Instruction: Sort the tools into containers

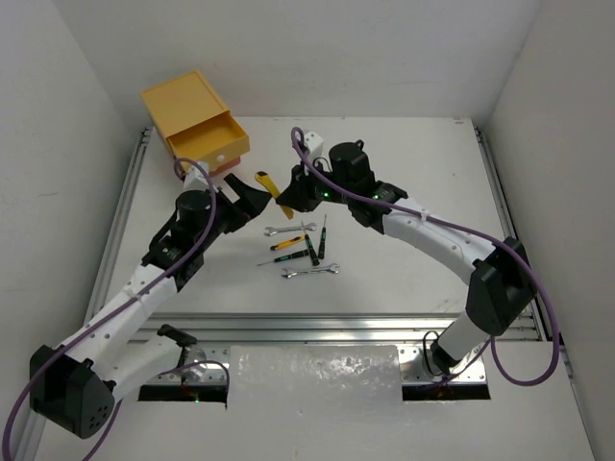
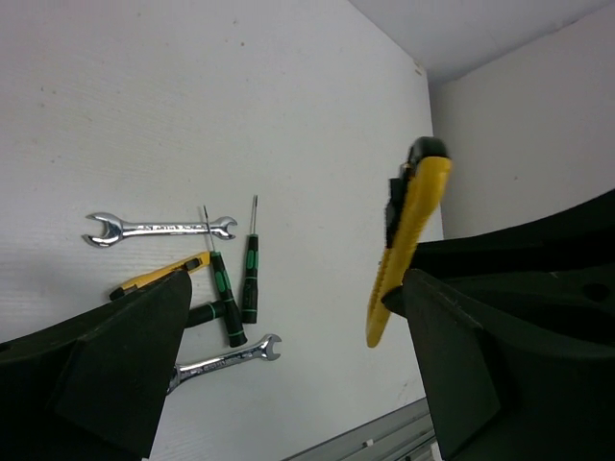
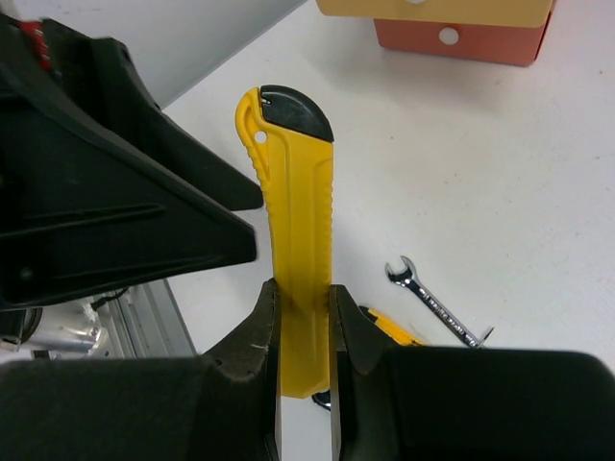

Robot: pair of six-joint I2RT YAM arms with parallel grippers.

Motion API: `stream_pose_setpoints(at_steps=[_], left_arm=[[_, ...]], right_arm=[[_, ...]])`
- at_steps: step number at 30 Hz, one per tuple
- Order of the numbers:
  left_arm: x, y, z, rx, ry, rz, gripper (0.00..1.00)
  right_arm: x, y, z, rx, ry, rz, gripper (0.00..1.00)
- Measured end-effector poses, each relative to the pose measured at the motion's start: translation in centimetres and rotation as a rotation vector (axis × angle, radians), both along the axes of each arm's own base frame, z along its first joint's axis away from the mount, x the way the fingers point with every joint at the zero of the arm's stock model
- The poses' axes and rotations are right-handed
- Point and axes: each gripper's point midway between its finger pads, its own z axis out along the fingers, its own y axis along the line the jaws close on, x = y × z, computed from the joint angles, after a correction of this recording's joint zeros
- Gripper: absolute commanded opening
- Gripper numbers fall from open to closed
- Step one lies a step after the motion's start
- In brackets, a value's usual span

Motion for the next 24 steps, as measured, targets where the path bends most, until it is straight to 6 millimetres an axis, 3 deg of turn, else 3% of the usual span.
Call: stream_pose_setpoints(at_steps=[12,15,17,18,20,21,22,23,24], left_arm=[[-0.3,-0.7,2.7,-0.044,-0.114,-0.042,0.93],[0.4,-1.4,2.5,-0.057,-0.116,-0.06,0.81],[1.0,-1.9,1.8,-0.061,-0.097,-0.068,0.67],[1.2,-2.1,1.4,-0.064,-0.084,-0.071,0.49],[1.7,-2.5,1.0,-0.073,-0.064,-0.076,0.27],[1.9,-2.7,0.9,-0.082,-0.057,-0.078,0.06],[2.0,-3.0,1.3,-0.099,-0.058,-0.089,0.0],[2.2,-3.3,1.9,-0.094,-0.074,-0.102,0.0],[2.2,-3.4,2.1,-0.094,-0.074,-0.102,0.0]], right_arm=[[-0.3,0.3,-1.5,-0.028,0.043,0.017,0.0],[-1.1,0.7,-1.3,-0.015,0.054,0.064,0.0],[-1.6,1.0,-1.2,-0.005,0.059,0.093,0.0],[-1.8,1.1,-1.1,0.001,0.06,0.105,0.0],[-2.2,1.3,-0.8,0.014,0.06,0.124,0.01],[-2.3,1.3,-0.7,0.019,0.06,0.13,0.02],[-2.4,1.3,-0.7,0.019,0.063,0.13,0.07],[-2.4,1.3,-0.8,0.021,0.065,0.128,0.32],[-2.3,1.2,-0.6,0.029,0.071,0.123,0.5]])
